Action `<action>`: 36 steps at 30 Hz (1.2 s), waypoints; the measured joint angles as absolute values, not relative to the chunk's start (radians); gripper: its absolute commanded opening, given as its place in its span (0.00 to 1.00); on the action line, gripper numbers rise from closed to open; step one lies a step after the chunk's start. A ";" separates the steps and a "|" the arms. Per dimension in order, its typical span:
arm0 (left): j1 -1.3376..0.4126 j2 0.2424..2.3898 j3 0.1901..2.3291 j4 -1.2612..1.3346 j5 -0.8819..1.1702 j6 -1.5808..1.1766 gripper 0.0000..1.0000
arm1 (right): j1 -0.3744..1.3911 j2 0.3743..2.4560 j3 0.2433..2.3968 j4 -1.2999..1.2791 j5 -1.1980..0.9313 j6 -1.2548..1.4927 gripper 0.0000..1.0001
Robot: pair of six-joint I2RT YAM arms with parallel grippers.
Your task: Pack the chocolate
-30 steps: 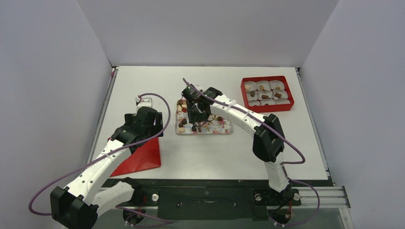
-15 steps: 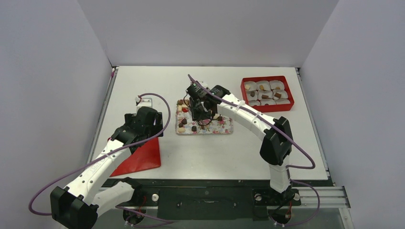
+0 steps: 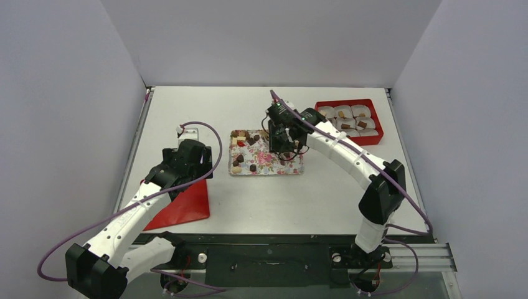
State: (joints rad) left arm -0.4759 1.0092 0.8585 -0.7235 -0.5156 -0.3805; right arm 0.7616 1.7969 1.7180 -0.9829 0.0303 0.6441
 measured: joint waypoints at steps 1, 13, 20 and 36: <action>-0.476 1.009 0.859 -0.723 -0.516 -0.381 0.96 | 0.744 1.777 1.706 -0.984 0.030 0.643 0.26; -0.476 1.009 0.859 -0.723 -0.516 -0.381 0.97 | 0.480 1.605 1.644 -0.998 0.029 0.609 0.27; -0.476 1.009 0.859 -0.723 -0.514 -0.381 0.96 | 0.253 1.572 1.601 -1.006 0.030 0.568 0.27; -0.476 1.000 0.859 -0.723 -0.500 -0.381 0.96 | -0.120 1.576 1.579 -1.010 -0.025 0.488 0.27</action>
